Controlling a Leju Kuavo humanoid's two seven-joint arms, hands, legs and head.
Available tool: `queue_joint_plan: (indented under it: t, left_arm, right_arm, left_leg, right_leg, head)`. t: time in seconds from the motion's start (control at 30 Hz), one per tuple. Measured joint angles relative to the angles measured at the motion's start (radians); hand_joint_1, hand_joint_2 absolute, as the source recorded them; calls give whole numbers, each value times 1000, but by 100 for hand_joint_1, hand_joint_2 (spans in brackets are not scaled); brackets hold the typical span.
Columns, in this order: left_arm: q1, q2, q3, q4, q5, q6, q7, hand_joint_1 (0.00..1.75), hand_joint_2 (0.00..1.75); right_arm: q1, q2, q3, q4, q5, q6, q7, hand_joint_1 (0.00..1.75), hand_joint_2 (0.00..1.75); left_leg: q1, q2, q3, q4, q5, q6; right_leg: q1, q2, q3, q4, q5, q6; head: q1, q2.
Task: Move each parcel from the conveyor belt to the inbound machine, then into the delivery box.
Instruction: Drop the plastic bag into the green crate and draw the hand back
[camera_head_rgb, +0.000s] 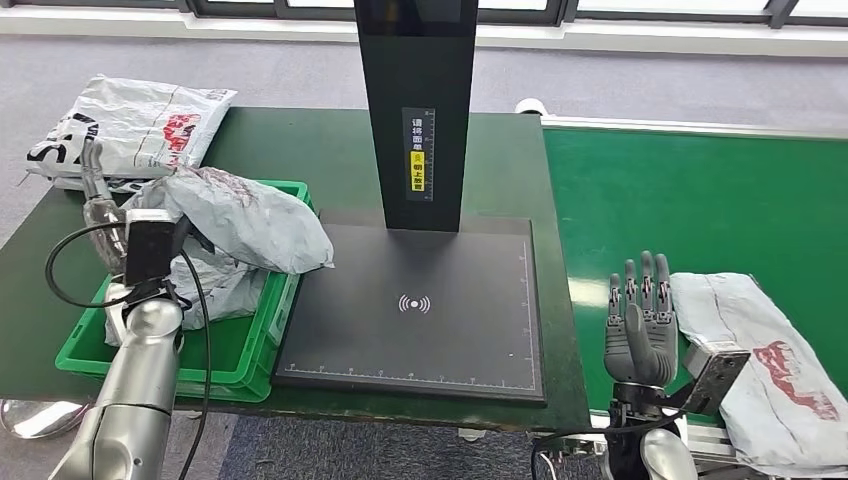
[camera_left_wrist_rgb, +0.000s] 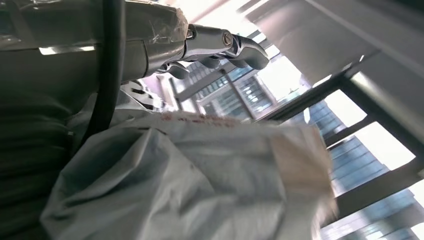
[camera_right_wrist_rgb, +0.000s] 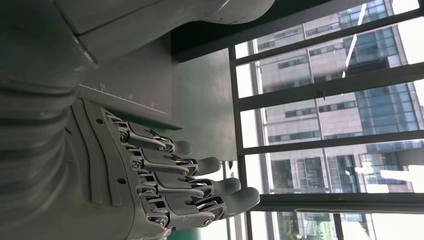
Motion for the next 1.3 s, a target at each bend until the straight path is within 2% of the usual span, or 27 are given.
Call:
queue_joint_plan:
  t: [0.1, 0.23, 0.53, 0.6, 0.67, 0.77, 0.87, 1.1, 1.3]
  left_arm:
    - [35, -17, 3, -92, 97, 14, -50, 0, 0]
    - [78, -33, 4, -193, 145, 32, -79, 0, 0]
    - [108, -48, 4, -271, 154, 31, -81, 0, 0]
    - [107, -49, 4, -275, 129, 16, -43, 0, 87]
    - [103, -46, -2, -268, 40, -19, 57, 0, 175]
    - [79, -26, -23, -217, -153, -94, 246, 0, 175]
    - [21, 9, -30, -91, -313, -155, 354, 0, 175]
    - [-136, 102, -19, 285, -412, -96, 370, 0, 175]
    - [-186, 138, -19, 420, -422, -92, 375, 0, 175]
  right_arm:
    - [1, 0, 0, 7, 0, 0, -3, 0, 175]
    - [2, 0, 0, 15, 0, 0, -4, 0, 175]
    - [0, 0, 0, 20, 0, -2, -3, 0, 175]
    - [-1, -1, 0, 22, 0, -2, 0, 0, 175]
    - [-1, -2, 0, 24, 3, -2, 9, 0, 175]
    - [-1, -4, 0, 27, 11, 0, 25, 0, 175]
    - [-8, -7, 0, 34, 17, 14, 41, 0, 175]
    - [-69, -18, 11, 109, 9, 40, 50, 0, 175]
    - [-95, -20, 15, 143, 5, 42, 49, 0, 175]
  left_leg:
    - [0, 0, 0, 0, 0, 0]
    - [0, 0, 0, 0, -1, -1]
    - [0, 0, 0, 0, 0, -1]
    - [0, 0, 0, 0, 0, -1]
    - [0, 0, 0, 0, 0, -1]
    - [0, 0, 0, 0, 0, -1]
    - [0, 1, 0, 0, 0, -1]
    - [1, 4, 1, 0, 2, -4]
    - [2, 3, 0, 0, 2, -4]
  right_leg:
    - [0, 0, -1, 0, 0, 0]
    - [1, 0, -1, 0, -1, -1]
    - [1, 0, -1, 0, -1, -1]
    - [1, 0, -1, 0, -1, -1]
    - [1, 0, -1, 0, -1, -1]
    - [1, 0, -1, 0, -1, -1]
    - [1, 1, -1, 0, 0, -1]
    - [3, 4, -2, 1, 2, -4]
    - [4, 4, -2, 1, 2, -4]
  head:
    - [0, 0]
    - [0, 0]
    - [0, 0]
    - [0, 0]
    - [0, 0]
    - [0, 0]
    - [0, 0]
    - [0, 0]
    - [0, 0]
